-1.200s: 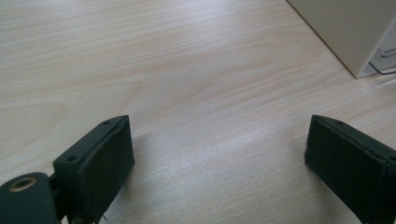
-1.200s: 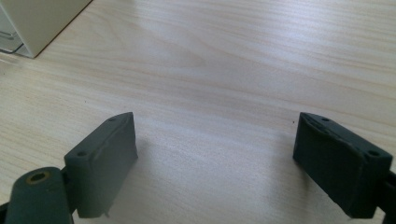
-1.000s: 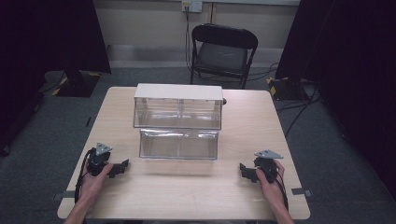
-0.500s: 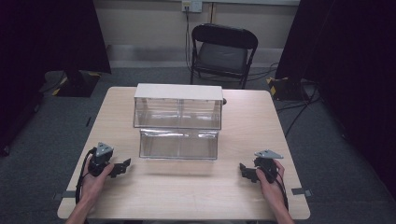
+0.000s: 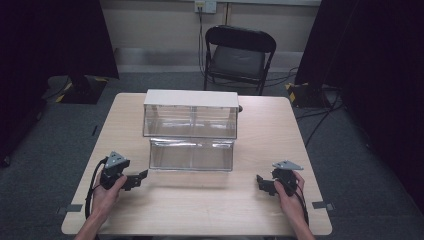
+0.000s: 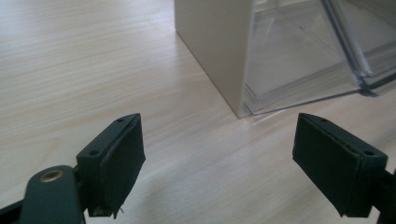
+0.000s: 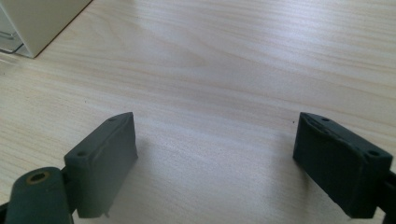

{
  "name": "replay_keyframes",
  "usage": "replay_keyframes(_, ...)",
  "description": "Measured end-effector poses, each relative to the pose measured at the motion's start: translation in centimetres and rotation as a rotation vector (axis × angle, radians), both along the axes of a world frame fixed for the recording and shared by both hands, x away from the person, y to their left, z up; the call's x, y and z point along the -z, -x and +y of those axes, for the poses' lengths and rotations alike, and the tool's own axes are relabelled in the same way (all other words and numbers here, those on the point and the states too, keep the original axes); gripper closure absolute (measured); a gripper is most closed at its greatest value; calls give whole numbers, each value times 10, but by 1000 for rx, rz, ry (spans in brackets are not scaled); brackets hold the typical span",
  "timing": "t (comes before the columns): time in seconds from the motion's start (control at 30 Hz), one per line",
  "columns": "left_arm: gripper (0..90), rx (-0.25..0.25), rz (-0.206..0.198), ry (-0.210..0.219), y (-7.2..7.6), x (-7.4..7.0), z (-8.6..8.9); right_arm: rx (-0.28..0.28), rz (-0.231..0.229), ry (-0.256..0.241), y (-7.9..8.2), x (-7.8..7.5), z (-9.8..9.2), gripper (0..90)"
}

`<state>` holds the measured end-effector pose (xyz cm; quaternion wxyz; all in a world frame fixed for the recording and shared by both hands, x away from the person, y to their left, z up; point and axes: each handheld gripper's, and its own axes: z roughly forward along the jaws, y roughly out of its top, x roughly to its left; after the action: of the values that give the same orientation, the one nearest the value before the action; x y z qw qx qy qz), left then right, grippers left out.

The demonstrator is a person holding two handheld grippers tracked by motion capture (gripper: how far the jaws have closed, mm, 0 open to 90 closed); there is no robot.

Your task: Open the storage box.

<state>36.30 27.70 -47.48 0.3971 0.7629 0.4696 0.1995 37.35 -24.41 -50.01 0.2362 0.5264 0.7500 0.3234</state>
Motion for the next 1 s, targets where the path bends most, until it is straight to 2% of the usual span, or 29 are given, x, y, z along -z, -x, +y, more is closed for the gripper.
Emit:
replay_keyframes(0.07,169,13,10,3,0,0,-4,0,0,0,0,0,0,127)
replay_keyframes(0.33,170,35,-10,13,0,-5,-14,0,0,0,0,0,0,126)
replay_keyframes(1.0,158,83,-42,41,1,-10,-21,2,0,-1,0,0,0,126)
